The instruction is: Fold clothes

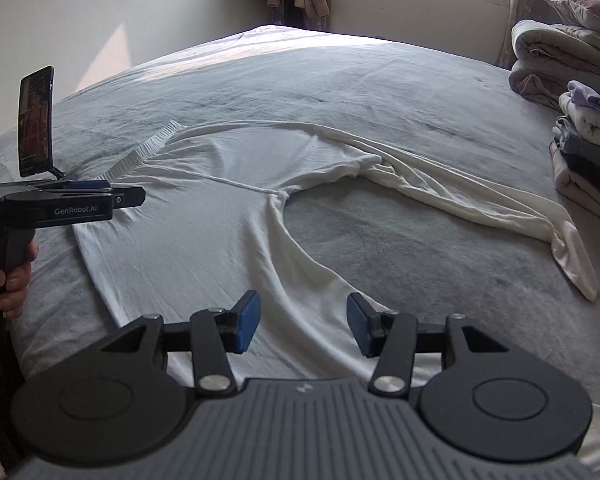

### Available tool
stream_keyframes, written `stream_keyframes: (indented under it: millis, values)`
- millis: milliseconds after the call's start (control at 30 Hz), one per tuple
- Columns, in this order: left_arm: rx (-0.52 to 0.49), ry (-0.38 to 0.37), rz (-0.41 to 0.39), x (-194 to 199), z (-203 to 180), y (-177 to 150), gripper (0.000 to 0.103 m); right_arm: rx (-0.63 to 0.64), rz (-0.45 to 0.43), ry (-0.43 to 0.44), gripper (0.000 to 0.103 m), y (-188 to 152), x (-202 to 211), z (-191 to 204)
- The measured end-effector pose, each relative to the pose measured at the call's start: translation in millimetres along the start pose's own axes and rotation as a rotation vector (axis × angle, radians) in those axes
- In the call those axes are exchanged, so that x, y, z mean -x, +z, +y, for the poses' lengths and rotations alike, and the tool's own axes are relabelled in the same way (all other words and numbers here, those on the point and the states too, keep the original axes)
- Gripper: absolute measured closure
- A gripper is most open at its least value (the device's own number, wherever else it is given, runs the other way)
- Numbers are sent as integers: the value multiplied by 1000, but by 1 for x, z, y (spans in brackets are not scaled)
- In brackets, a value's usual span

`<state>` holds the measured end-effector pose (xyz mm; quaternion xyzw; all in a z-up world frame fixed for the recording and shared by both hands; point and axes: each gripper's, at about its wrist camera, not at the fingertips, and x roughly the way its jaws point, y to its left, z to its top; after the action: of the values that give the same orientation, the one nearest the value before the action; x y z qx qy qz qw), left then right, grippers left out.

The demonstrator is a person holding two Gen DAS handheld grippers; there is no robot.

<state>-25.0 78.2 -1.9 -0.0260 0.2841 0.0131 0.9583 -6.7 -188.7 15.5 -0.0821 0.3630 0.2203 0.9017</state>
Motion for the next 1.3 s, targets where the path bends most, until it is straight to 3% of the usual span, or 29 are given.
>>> stream_keyframes:
  millis: [133,400,700,833,933,1067,1133,1233,1300]
  values:
    - [-96,-127,6,3,-32,-1,44,-44,36,-143,51,-16,22,-41]
    - [-281,-412,-14,21,-98,-18,44,-195,82,-346,51,-50,65,-118]
    - [-535,-655,-34,51,-188,-53,44,-390,116,-431,51,-90,116,-183]
    - [-610,-709,-33,55,-236,-69,44,-440,137,-405,51,-105,126,-200]
    - [-617,-742,-16,52,-268,-77,52,-480,158,-361,51,-116,126,-209]
    - [-647,-736,-8,47,-311,-90,55,-511,169,-328,54,-126,119,-217]
    - [-643,-723,-18,45,-326,-92,55,-525,174,-313,62,-130,114,-221]
    - [-615,-692,-24,40,-342,-91,55,-542,175,-299,83,-136,107,-225]
    - [-604,-681,-23,38,-350,-90,63,-530,163,-301,99,-137,106,-226]
